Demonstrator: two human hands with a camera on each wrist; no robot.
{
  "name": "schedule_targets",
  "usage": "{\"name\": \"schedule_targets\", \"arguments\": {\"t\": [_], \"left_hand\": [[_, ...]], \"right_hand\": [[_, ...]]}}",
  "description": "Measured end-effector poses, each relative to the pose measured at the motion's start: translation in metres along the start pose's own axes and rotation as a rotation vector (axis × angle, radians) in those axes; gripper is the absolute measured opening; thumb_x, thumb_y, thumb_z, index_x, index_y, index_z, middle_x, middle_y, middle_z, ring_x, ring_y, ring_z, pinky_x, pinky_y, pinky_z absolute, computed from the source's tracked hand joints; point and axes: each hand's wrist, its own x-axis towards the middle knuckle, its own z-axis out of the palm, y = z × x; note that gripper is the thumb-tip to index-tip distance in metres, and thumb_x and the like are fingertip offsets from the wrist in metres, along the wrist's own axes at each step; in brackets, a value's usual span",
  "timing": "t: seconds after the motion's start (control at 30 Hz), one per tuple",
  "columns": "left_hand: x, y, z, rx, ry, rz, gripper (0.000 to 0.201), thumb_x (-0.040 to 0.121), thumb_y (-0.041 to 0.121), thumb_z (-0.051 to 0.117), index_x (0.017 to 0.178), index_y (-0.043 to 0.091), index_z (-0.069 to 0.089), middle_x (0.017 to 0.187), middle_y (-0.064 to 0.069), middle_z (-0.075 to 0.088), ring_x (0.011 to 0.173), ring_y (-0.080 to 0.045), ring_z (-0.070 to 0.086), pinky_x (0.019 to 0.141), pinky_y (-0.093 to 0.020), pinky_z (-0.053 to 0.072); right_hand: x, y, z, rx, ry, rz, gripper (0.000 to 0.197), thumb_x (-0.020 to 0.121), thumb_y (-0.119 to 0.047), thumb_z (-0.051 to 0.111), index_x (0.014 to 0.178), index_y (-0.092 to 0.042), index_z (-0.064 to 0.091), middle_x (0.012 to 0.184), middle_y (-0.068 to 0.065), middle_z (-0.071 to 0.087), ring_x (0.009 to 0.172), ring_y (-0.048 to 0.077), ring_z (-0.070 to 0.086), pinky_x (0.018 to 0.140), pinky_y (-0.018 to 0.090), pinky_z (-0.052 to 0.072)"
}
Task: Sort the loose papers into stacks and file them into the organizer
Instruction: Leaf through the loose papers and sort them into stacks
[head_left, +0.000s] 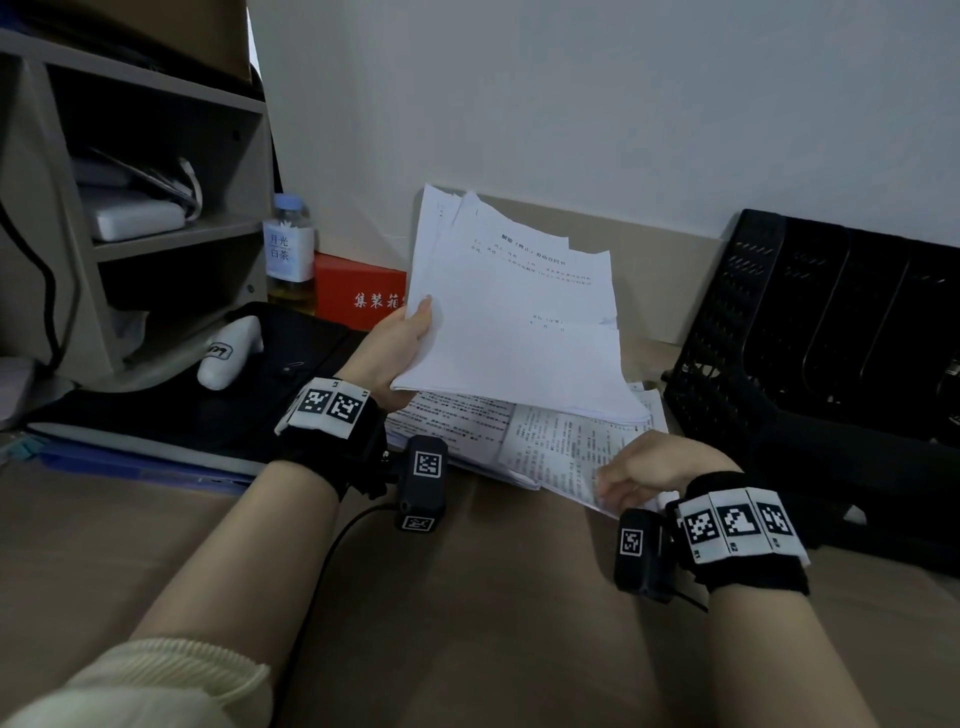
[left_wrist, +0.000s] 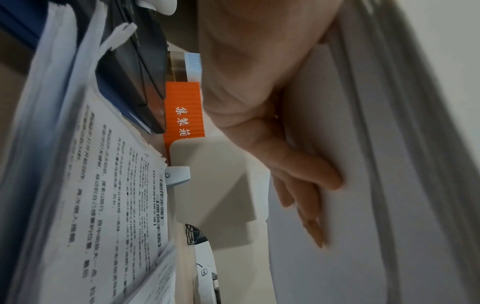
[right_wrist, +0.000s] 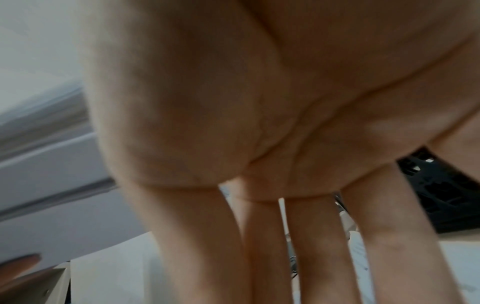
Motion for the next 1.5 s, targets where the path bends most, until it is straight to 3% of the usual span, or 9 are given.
{"name": "schedule_targets", "arguments": {"t": [0.1,0.2,0.43,0.57,0.73,1.0,1.3,1.43,1.5], "left_hand": [[0.001,-0.007,-0.002,-0.096,-0.059,-0.023,0.048,0.101,0.048,0.037,0.133,0.014,0.054,0.127,-0.005,0.064,0.119,-0.025,0.059,0.111,-0.041,0.038],[-0.002,-0.006,-0.004,-0.071,-0.068,-0.029,0.046,0.102,0.046,0.035,0.133,0.014,0.052,0.126,-0.007,0.064,0.118,-0.026,0.060,0.109,-0.041,0.040],[0.000,-0.010,-0.005,-0.093,-0.091,-0.036,0.048,0.102,0.046,0.036,0.134,0.014,0.050,0.125,-0.008,0.065,0.115,-0.027,0.061,0.109,-0.044,0.040],[0.001,-0.014,-0.008,-0.139,-0.082,-0.055,0.048,0.101,0.047,0.040,0.132,0.013,0.053,0.121,-0.008,0.066,0.113,-0.027,0.062,0.108,-0.046,0.041],[-0.005,-0.017,-0.016,-0.130,-0.075,-0.053,0.038,0.102,0.045,0.038,0.122,0.018,0.056,0.125,-0.009,0.064,0.117,-0.029,0.060,0.109,-0.048,0.040],[-0.024,-0.024,-0.034,-0.243,-0.011,-0.072,0.041,0.091,0.052,0.049,0.117,0.021,0.059,0.124,-0.006,0.067,0.116,-0.026,0.062,0.109,-0.046,0.041],[-0.045,-0.034,-0.048,-0.351,0.047,-0.071,0.051,0.093,0.047,0.051,0.129,0.011,0.056,0.123,-0.013,0.066,0.113,-0.031,0.064,0.105,-0.048,0.045],[-0.049,-0.037,-0.048,-0.427,0.052,-0.071,0.040,0.102,0.038,0.043,0.127,0.009,0.055,0.109,-0.011,0.071,0.089,-0.022,0.072,0.071,-0.032,0.058],[-0.050,-0.038,-0.048,-0.420,0.042,-0.070,0.039,0.102,0.039,0.041,0.126,0.011,0.056,0.109,-0.010,0.071,0.090,-0.023,0.071,0.073,-0.032,0.057]], "right_hand": [[0.006,0.001,-0.004,0.154,0.220,-0.079,0.015,0.092,-0.002,0.054,0.096,0.008,0.064,0.069,0.015,0.065,0.056,0.021,0.060,0.067,0.035,0.054],[0.002,-0.001,-0.008,0.351,0.410,-0.162,0.038,0.103,-0.028,0.034,0.105,-0.002,0.061,0.075,0.007,0.064,0.064,0.021,0.063,0.080,0.038,0.050],[-0.007,-0.015,-0.005,0.541,0.289,-0.243,0.039,0.101,-0.053,0.022,0.130,-0.035,0.040,0.115,0.000,0.062,0.094,0.017,0.060,0.085,0.039,0.048],[-0.004,-0.018,0.001,0.432,0.264,-0.316,0.051,0.099,-0.055,0.029,0.143,-0.030,0.039,0.145,-0.008,0.045,0.132,0.016,0.043,0.111,0.044,0.034],[-0.008,-0.025,0.010,0.364,0.252,-0.375,0.053,0.099,-0.053,0.033,0.149,-0.034,0.031,0.153,-0.017,0.030,0.141,0.009,0.029,0.117,0.039,0.024],[-0.039,-0.042,0.023,0.420,0.242,-0.463,0.035,0.104,-0.029,0.035,0.137,-0.022,0.045,0.096,-0.021,0.050,0.091,0.002,0.046,0.090,0.022,0.031],[-0.035,-0.044,0.030,0.371,0.122,-0.541,0.024,0.103,-0.021,0.041,0.117,-0.028,0.059,0.122,-0.003,0.064,0.103,0.012,0.061,0.094,0.028,0.045],[-0.027,-0.045,0.032,0.506,0.132,-0.505,0.018,0.100,-0.019,0.047,0.109,-0.017,0.063,0.103,0.000,0.069,0.084,0.011,0.062,0.068,0.024,0.045],[-0.023,-0.046,0.034,0.565,0.168,-0.461,0.017,0.097,-0.023,0.053,0.109,-0.015,0.062,0.099,0.002,0.067,0.082,0.016,0.060,0.066,0.027,0.042]]}}
